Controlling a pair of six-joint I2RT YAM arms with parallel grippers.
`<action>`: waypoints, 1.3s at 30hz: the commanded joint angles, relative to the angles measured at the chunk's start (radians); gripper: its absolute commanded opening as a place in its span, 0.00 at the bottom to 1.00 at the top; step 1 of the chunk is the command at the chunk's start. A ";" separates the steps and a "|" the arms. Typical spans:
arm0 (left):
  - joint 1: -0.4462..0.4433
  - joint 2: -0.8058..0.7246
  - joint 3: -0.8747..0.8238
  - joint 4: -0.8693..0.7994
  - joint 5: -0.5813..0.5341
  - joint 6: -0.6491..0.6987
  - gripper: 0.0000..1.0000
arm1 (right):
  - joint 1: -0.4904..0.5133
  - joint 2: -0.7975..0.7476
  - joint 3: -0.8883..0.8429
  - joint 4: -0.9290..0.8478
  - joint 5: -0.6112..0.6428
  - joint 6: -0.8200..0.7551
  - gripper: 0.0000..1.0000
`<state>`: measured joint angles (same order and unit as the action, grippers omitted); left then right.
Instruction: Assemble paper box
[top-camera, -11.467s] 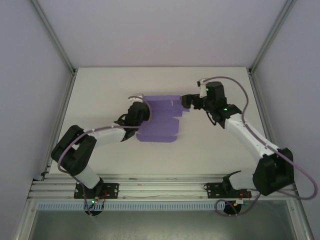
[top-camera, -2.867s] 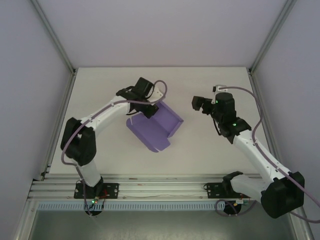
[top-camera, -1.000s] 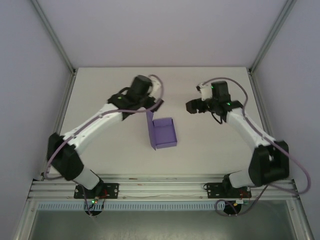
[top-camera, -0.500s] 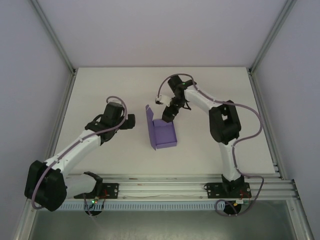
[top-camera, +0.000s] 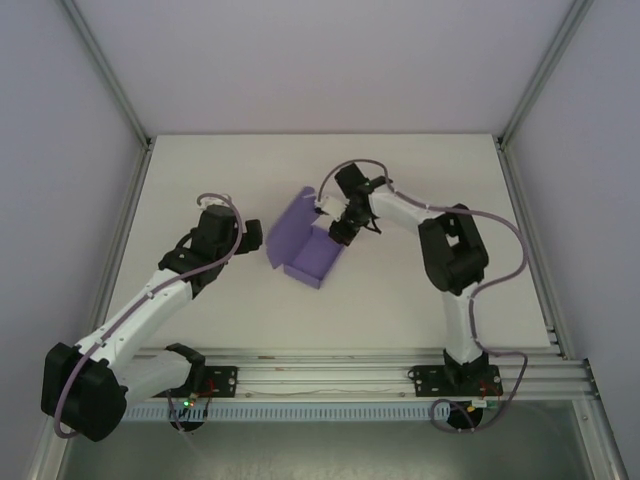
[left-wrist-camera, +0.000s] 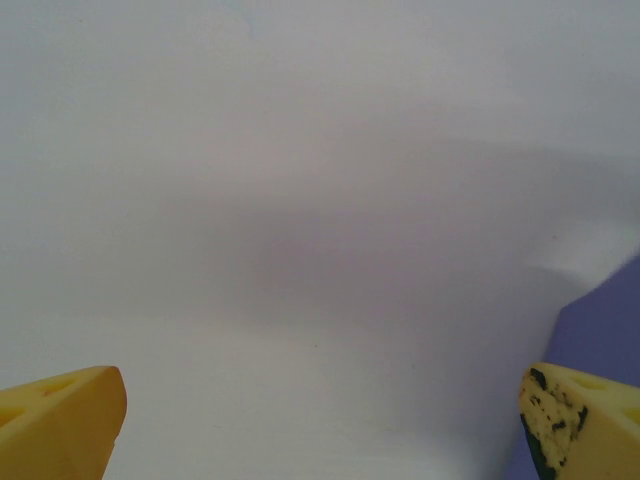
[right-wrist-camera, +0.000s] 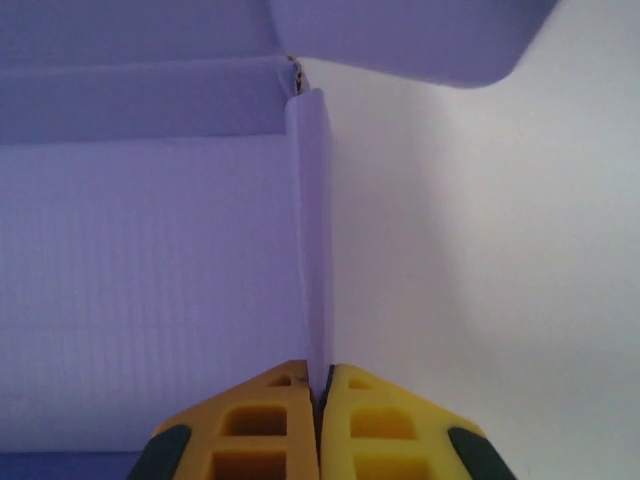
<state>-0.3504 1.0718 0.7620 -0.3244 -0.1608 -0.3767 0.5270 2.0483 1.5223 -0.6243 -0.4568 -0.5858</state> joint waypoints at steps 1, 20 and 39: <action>0.011 -0.004 0.012 -0.008 -0.085 -0.059 1.00 | 0.003 -0.105 -0.134 0.235 0.278 0.562 0.03; 0.011 0.203 -0.023 0.235 0.378 -0.137 1.00 | 0.169 -0.324 -0.331 0.201 0.560 1.020 0.39; -0.096 0.505 0.049 0.388 0.466 -0.155 0.78 | -0.055 -0.356 -0.499 0.507 0.037 0.912 0.23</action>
<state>-0.4454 1.5581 0.7818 0.0208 0.2920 -0.5209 0.4938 1.6794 1.0508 -0.2226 -0.2871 0.3210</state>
